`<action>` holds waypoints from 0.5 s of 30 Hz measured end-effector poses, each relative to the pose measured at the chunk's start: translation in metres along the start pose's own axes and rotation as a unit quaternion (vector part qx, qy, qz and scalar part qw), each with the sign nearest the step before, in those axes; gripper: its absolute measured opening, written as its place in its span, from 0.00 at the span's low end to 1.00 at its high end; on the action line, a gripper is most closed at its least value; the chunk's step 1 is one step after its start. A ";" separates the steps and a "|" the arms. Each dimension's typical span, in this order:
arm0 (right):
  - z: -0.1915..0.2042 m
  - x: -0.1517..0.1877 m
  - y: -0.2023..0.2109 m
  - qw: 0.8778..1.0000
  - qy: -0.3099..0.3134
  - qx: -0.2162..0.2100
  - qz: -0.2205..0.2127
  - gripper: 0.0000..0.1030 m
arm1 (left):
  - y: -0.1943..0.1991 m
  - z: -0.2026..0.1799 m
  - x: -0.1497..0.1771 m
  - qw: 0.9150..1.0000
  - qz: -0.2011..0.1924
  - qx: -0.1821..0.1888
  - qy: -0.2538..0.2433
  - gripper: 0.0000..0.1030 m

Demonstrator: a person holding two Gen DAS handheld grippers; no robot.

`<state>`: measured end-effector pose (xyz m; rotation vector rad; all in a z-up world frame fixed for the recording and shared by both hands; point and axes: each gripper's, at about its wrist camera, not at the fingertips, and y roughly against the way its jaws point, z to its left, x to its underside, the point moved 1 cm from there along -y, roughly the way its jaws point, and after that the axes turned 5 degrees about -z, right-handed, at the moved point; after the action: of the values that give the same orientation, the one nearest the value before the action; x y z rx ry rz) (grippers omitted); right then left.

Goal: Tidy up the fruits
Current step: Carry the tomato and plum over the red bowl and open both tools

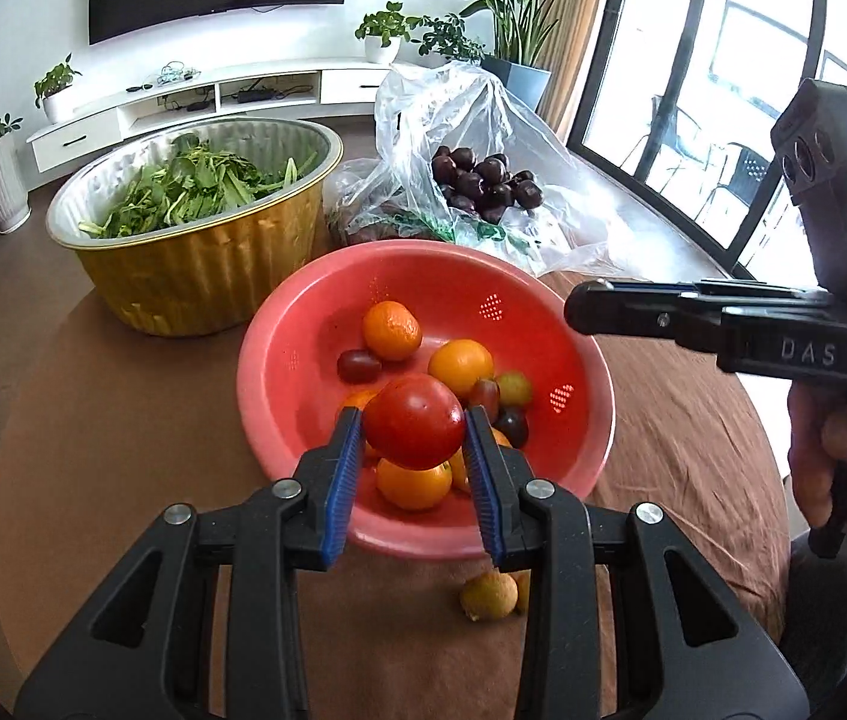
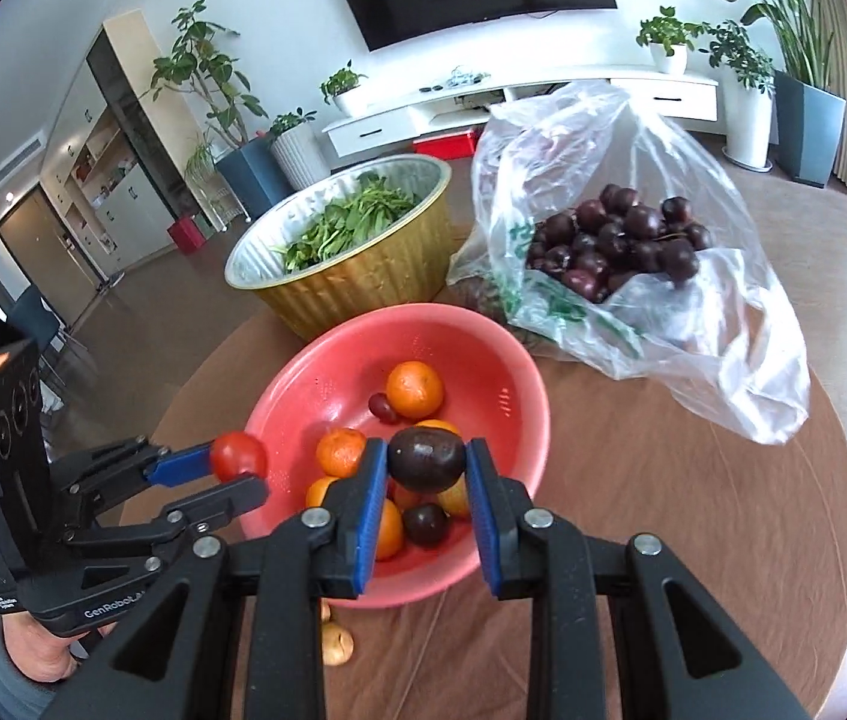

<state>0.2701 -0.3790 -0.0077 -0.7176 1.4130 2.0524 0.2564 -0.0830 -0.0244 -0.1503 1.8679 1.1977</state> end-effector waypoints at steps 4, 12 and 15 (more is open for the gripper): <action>0.004 0.001 -0.021 1.000 0.012 0.008 0.014 0.28 | -0.027 0.002 -0.010 1.000 0.014 -0.002 -0.006 0.31; 0.006 0.007 -0.045 0.998 0.035 0.032 0.034 0.28 | -0.066 0.002 -0.010 0.999 0.035 -0.004 -0.014 0.31; 0.006 0.009 -0.052 0.997 0.046 0.042 0.041 0.28 | -0.074 0.002 -0.010 0.999 0.038 -0.008 -0.017 0.31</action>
<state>0.2991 -0.3564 -0.0459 -0.7391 1.5945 2.0316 0.3022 -0.1234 -0.0671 -0.0680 1.8477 1.2600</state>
